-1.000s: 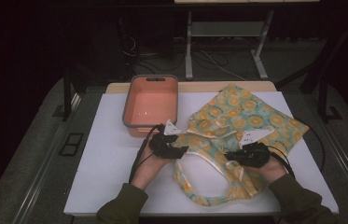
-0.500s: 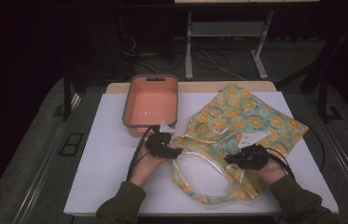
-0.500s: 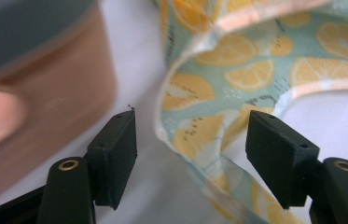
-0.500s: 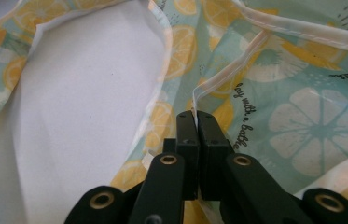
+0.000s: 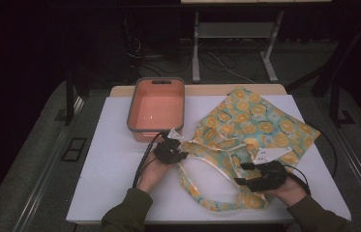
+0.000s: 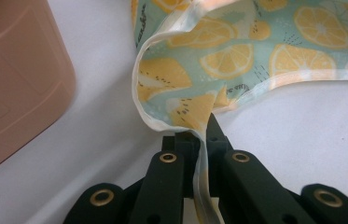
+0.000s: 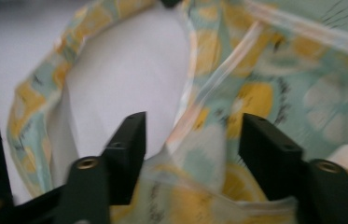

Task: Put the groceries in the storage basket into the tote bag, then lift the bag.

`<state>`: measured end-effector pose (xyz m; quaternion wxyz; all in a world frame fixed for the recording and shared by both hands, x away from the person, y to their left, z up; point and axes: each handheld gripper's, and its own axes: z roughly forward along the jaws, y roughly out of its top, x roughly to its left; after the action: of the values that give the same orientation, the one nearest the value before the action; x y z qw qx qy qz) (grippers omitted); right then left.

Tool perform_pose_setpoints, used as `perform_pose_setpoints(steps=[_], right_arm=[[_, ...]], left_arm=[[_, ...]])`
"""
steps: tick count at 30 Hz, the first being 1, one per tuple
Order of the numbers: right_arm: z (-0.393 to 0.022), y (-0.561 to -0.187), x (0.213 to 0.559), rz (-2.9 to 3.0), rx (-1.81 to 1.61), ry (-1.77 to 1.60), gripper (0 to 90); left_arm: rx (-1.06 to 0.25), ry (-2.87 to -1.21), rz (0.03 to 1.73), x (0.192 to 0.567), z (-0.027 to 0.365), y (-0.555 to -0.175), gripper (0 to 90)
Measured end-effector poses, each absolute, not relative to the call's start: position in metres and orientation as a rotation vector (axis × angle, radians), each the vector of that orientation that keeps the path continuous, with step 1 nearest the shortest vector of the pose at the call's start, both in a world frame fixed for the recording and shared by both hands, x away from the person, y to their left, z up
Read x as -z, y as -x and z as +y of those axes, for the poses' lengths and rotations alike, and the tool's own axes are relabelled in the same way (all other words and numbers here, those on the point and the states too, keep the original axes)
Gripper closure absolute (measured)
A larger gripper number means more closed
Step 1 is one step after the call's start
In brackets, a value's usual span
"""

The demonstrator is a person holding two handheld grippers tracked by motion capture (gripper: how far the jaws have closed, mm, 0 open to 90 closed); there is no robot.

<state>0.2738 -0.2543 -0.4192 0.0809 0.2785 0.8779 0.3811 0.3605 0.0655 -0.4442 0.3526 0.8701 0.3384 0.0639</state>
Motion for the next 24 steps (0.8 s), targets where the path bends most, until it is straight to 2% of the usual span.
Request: perform_pose_setpoints(steps=[2,6,7,8,10,14,16,24], right_arm=[[-0.249,-0.27,0.426,2.64,-1.092,-0.82,33.8],[-0.237,-0.268,0.438,2.665,-0.99,-0.809,32.6],[-0.236,-0.268,0.441,2.667,-0.955,-0.801,34.9],[-0.236,-0.27,0.443,2.679,-0.938,-0.807,43.8],[-0.238,-0.271,0.444,2.689,-0.949,-0.812,50.6],[-0.243,-0.275,0.444,2.669,-0.956,-0.817,79.1],[-0.246,-0.277,0.444,2.658,-0.956,-0.812,87.5],[-0.253,-0.284,0.437,2.589,-1.005,-0.809,88.7]], left_arm=[[-0.161,-2.246,0.878,0.444,0.066,-0.361,88.3],[-0.148,-2.219,0.882,0.443,0.068,-0.362,88.5],[-0.143,-2.212,0.885,0.443,0.069,-0.362,88.6],[-0.14,-2.206,0.885,0.442,0.069,-0.362,88.6],[-0.137,-2.2,0.886,0.441,0.07,-0.361,88.6],[-0.127,-2.177,0.883,0.439,0.071,-0.361,88.7],[-0.126,-2.171,0.879,0.438,0.071,-0.36,88.7],[-0.111,-2.053,0.863,0.426,0.075,-0.357,88.9]])
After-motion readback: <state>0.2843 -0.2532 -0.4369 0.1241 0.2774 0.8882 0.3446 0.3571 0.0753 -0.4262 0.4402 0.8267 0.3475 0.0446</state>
